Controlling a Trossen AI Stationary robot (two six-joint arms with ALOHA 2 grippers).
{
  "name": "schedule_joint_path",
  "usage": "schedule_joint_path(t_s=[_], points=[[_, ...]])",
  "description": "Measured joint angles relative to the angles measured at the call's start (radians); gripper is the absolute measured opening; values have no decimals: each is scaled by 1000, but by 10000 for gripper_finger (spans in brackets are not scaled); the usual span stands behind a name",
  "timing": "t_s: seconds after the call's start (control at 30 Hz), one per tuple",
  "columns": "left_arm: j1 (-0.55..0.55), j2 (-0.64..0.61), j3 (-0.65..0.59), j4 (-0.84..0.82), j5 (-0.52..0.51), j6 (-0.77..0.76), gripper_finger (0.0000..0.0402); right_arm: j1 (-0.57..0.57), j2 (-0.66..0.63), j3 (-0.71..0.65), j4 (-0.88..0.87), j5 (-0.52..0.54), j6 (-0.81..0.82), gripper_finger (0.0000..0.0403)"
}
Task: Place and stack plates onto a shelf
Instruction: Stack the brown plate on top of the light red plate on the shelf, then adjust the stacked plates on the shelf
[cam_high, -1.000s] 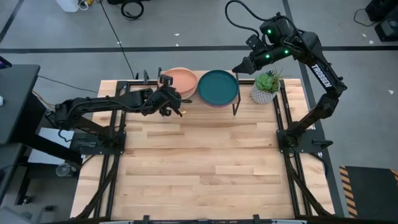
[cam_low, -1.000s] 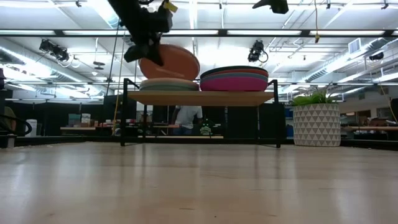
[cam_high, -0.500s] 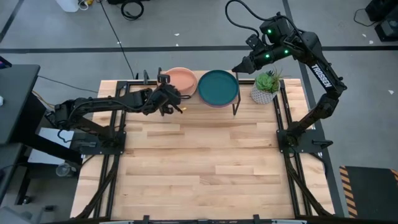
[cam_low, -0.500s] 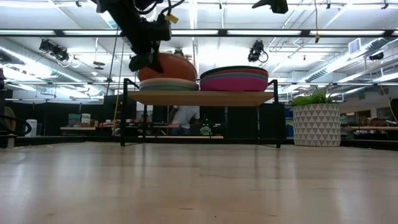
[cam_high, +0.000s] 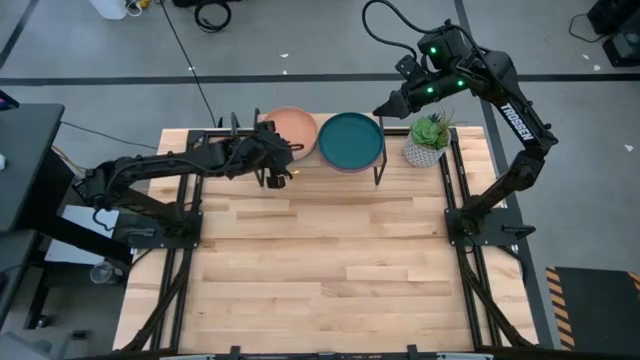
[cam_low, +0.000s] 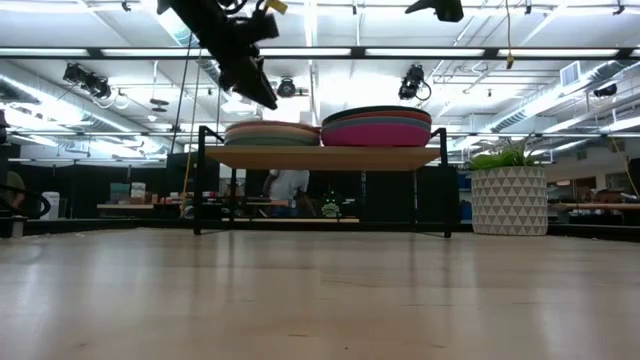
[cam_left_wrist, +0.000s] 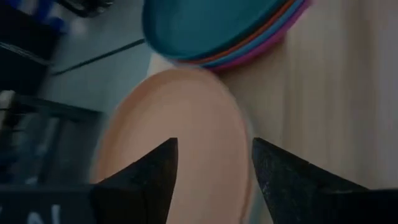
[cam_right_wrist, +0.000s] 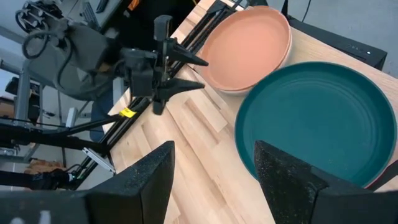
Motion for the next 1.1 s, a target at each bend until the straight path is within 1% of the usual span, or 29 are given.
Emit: schedule_joint_path(t_s=[0.13,0.27,0.33,0.5,0.6,0.7,0.77,0.83,0.9,1.0,1.1], points=[[29,0,47,-61,114,-77,214,0,0,0,0,0,0,225],[63,-1,78,-81,173,-133,209,0,0,0,0,0,0,225],[88,-1,83,-65,229,-187,209,0,0,0,0,1,-1,225],[162,-1,83,-11,443,-490,208,1,0,0,0,1,-5,225],[170,-16,83,-13,548,-575,202,22,0,0,0,29,-43,225],[125,-54,83,-15,555,-590,185,70,0,-17,-6,86,-100,225],[78,-95,84,-10,517,-578,170,113,1,-32,-15,119,-116,225],[33,-133,79,-5,475,-567,155,178,1,-52,-35,158,-146,225],[4,-170,44,26,456,-569,144,265,3,-88,-48,209,-193,224],[-23,-236,-52,155,452,-609,132,377,7,-163,-44,296,-262,222],[-48,-298,-175,349,449,-689,124,454,5,-237,-10,368,-321,222]])
